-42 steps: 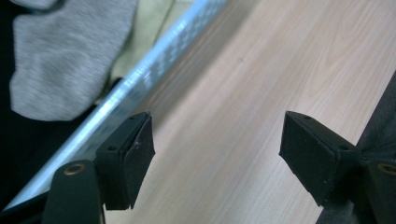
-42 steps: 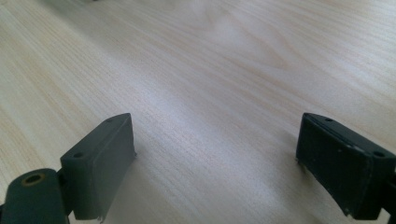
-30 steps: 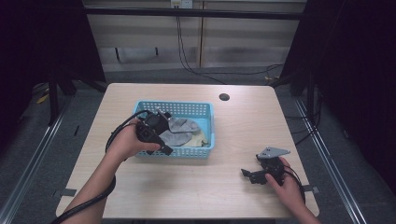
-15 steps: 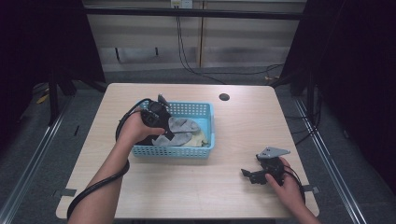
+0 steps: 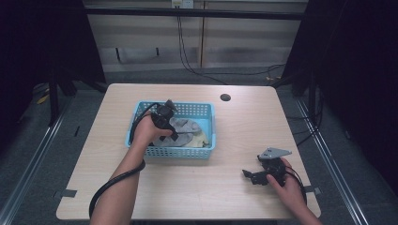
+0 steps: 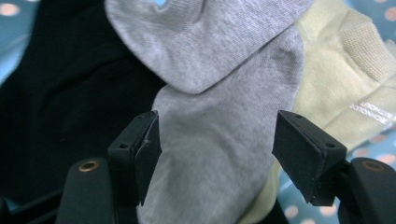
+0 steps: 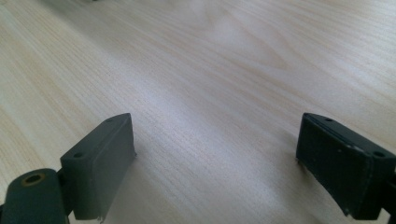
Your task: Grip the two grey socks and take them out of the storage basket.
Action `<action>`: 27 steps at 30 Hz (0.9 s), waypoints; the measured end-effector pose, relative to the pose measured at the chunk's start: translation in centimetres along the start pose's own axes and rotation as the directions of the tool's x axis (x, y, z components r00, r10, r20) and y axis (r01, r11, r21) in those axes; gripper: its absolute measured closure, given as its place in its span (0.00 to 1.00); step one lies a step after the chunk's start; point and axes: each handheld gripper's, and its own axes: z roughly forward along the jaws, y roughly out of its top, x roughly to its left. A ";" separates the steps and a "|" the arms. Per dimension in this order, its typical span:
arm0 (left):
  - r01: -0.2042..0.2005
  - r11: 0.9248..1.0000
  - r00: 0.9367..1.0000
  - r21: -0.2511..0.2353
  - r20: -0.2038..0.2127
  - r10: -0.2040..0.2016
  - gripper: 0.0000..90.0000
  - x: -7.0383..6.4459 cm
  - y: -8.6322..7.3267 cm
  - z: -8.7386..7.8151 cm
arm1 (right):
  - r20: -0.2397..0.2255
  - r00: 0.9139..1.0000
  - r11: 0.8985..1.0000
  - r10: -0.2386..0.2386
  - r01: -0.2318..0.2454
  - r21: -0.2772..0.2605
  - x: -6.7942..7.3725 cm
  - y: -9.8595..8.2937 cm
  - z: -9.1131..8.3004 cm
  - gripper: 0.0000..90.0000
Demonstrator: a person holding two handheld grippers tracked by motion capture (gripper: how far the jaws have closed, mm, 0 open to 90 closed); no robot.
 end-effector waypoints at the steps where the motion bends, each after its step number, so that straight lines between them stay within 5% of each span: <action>1: -0.006 1.000 1.000 0.010 -0.002 0.006 0.35 -0.1 0.1 0.4 | 0.000 1.000 1.000 0.000 0.000 0.000 0.0 0.0 0.0 0.12; 9: 0.004 0.998 1.000 0.064 0.002 -0.005 0.48 -0.2 0.2 2.1 | 0.000 1.000 1.000 0.002 -0.002 0.002 0.0 0.0 0.0 0.12; 13: -0.003 0.996 1.000 0.094 0.015 0.002 0.77 -0.3 0.4 2.0 | 0.000 1.000 1.000 0.000 0.000 0.000 0.0 0.0 0.0 0.12; 16: -0.002 0.992 1.000 0.124 0.003 0.002 0.89 -0.8 0.7 1.8 | 0.000 1.000 1.000 0.000 0.000 0.000 0.0 0.0 0.0 0.12; 27: -0.008 0.995 1.000 0.095 0.005 0.007 0.91 -0.8 1.0 -1.6 | 0.000 1.000 1.000 0.001 -0.001 0.000 0.0 0.0 0.0 0.12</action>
